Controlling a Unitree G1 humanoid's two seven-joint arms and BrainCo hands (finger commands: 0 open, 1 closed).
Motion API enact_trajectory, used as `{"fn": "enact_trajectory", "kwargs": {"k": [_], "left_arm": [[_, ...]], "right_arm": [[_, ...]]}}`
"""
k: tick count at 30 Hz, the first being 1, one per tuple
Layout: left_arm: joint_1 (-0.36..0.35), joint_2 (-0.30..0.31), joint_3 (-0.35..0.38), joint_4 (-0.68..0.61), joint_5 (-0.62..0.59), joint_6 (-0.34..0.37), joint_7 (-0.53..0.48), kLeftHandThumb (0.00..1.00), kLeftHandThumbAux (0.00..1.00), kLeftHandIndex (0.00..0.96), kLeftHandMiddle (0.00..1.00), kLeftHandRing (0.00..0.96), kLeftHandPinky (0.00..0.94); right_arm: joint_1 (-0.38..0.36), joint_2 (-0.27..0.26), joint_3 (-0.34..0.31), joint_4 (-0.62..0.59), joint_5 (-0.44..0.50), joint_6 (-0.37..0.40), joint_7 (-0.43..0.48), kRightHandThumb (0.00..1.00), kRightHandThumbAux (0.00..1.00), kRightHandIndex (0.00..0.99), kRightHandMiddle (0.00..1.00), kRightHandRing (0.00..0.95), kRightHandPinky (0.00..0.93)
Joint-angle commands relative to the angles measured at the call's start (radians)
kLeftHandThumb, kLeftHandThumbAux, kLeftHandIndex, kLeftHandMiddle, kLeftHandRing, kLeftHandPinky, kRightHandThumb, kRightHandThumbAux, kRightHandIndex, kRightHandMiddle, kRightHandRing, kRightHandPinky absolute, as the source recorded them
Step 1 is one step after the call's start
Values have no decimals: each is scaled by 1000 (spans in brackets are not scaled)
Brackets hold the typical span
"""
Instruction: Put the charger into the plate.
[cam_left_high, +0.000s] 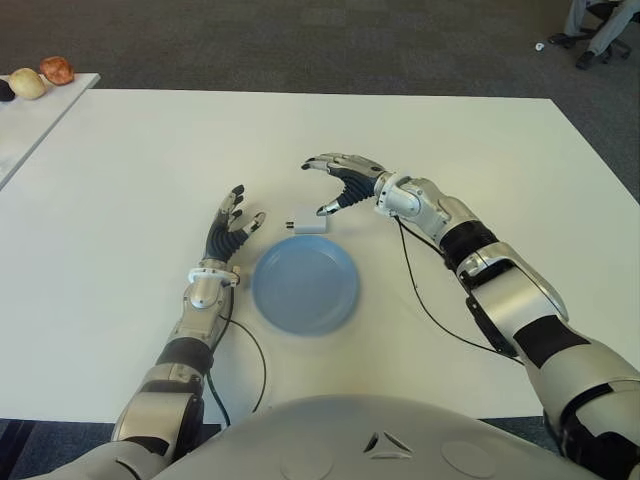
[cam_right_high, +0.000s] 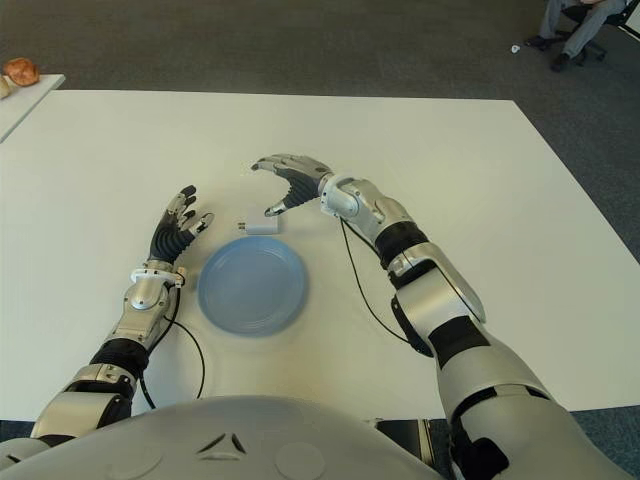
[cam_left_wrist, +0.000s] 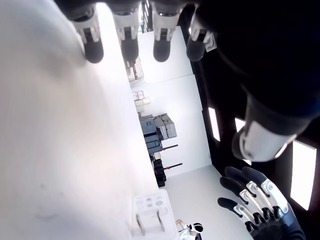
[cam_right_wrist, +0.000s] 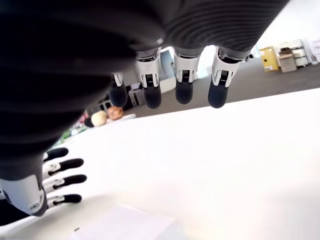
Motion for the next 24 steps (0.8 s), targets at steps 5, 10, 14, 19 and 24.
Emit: {"fn": "enact_trajectory", "kwargs": {"k": [5, 10, 14, 19, 24], "left_arm": [[109, -36, -24, 55, 21, 105, 10, 0, 576, 51, 58, 52, 50], [112, -36, -25, 47, 24, 105, 14, 1, 575, 53, 59, 52, 57], [113, -35, -25, 45, 25, 102, 13, 0, 573, 53, 61, 54, 60], [114, -35, -24, 44, 27, 105, 10, 0, 569, 52, 58, 54, 60], [113, -37, -22, 38, 19, 118, 1, 0, 570, 52, 56, 51, 53]], "right_arm": [[-43, -16, 47, 42, -53, -41, 17, 0, 586, 0, 0, 0, 3], [-49, -22, 45, 35, -43, -44, 45, 0, 608, 0, 0, 0, 34], [-40, -39, 28, -28, -11, -23, 130, 0, 628, 0, 9, 13, 61], [-24, -55, 17, -95, 5, 9, 206, 0, 637, 0, 22, 30, 87], [-27, -72, 32, -124, -23, 10, 246, 0, 659, 0, 43, 56, 118]]}}
